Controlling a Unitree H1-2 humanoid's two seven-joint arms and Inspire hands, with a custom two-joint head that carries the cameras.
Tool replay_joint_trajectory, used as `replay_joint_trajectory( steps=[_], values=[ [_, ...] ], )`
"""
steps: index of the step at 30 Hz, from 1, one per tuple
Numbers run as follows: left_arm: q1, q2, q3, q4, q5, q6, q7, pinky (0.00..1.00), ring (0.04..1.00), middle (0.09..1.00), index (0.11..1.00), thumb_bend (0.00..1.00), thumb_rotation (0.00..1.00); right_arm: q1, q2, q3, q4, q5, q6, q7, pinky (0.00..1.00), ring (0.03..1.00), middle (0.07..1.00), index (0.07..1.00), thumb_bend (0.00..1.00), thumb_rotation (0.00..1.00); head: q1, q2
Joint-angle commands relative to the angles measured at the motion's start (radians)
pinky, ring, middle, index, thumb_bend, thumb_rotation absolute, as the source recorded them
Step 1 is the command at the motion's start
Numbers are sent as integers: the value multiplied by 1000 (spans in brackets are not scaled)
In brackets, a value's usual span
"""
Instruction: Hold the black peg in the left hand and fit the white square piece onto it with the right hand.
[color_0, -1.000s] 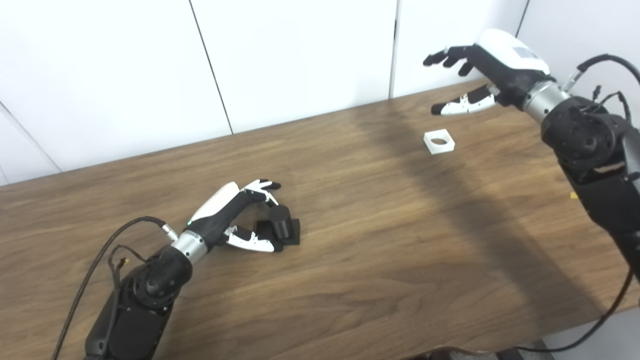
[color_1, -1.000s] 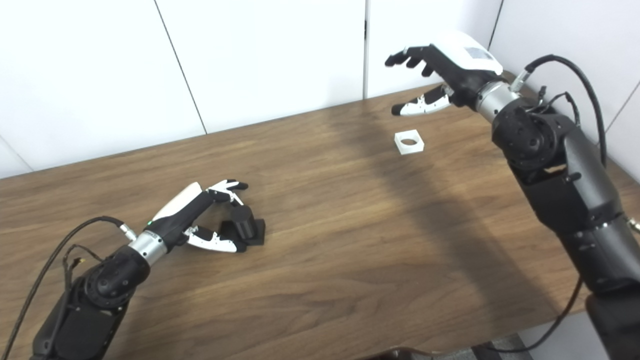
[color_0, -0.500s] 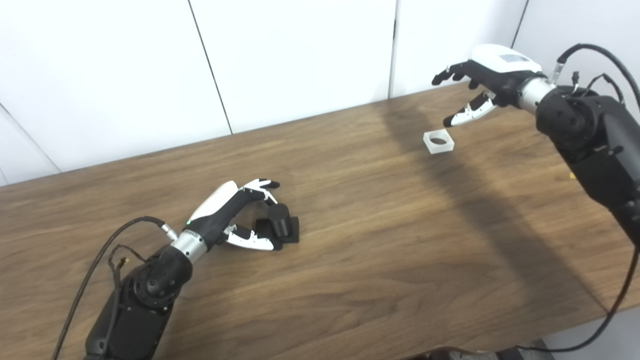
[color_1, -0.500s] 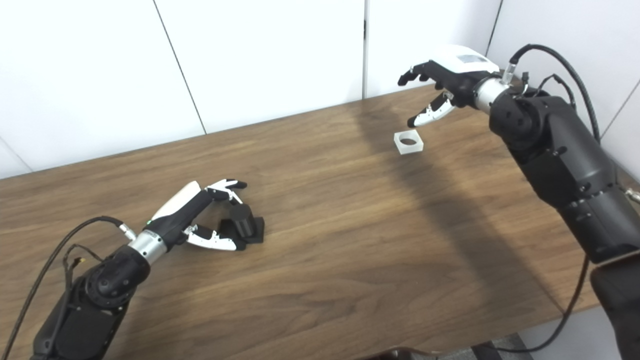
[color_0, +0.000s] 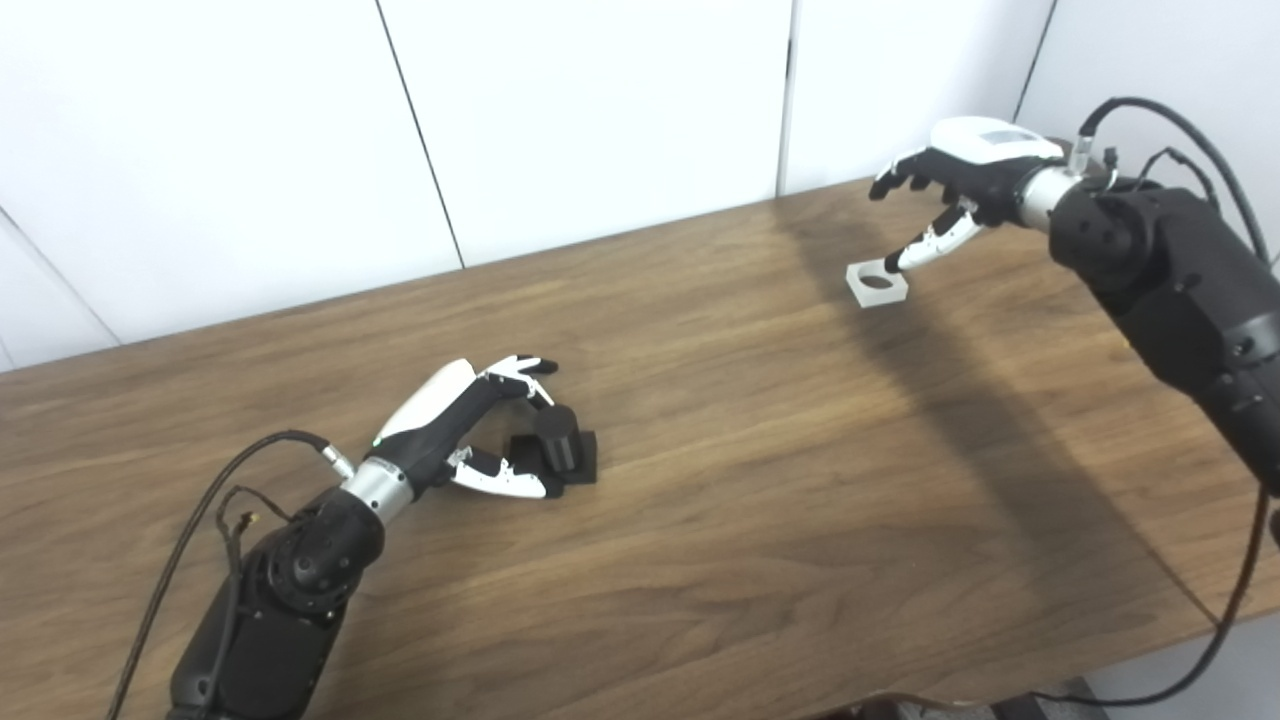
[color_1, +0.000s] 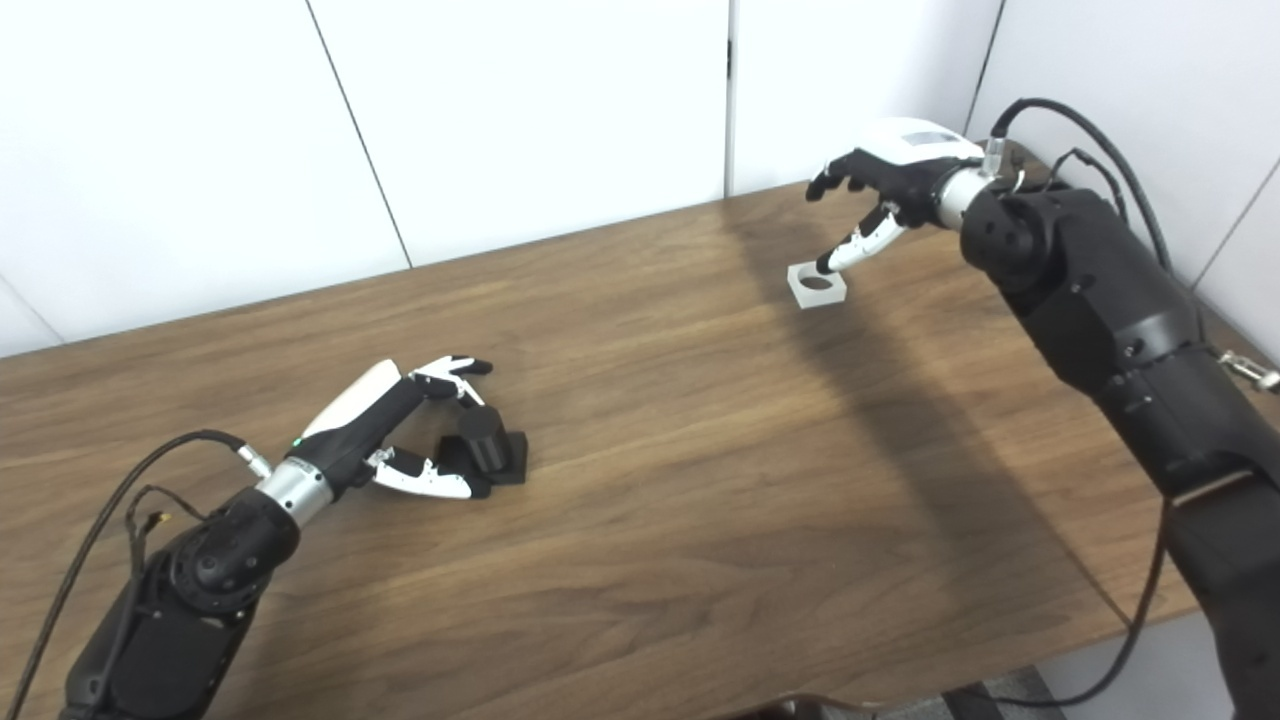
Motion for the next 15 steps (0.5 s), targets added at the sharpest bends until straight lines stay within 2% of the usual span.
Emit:
replay_joint_trajectory(
  steps=[1,15],
  values=[
    [35,33,-17,54,46,79,-45,932,976,917,492,523,72,-70,-24,4,2,-17,-19,-5,688,840,856,783,721,359,1,0],
    [41,35,-15,50,43,72,-46,937,978,917,492,523,73,-87,11,84,66,-73,0,36,709,884,890,803,809,369,5,3]
  ],
)
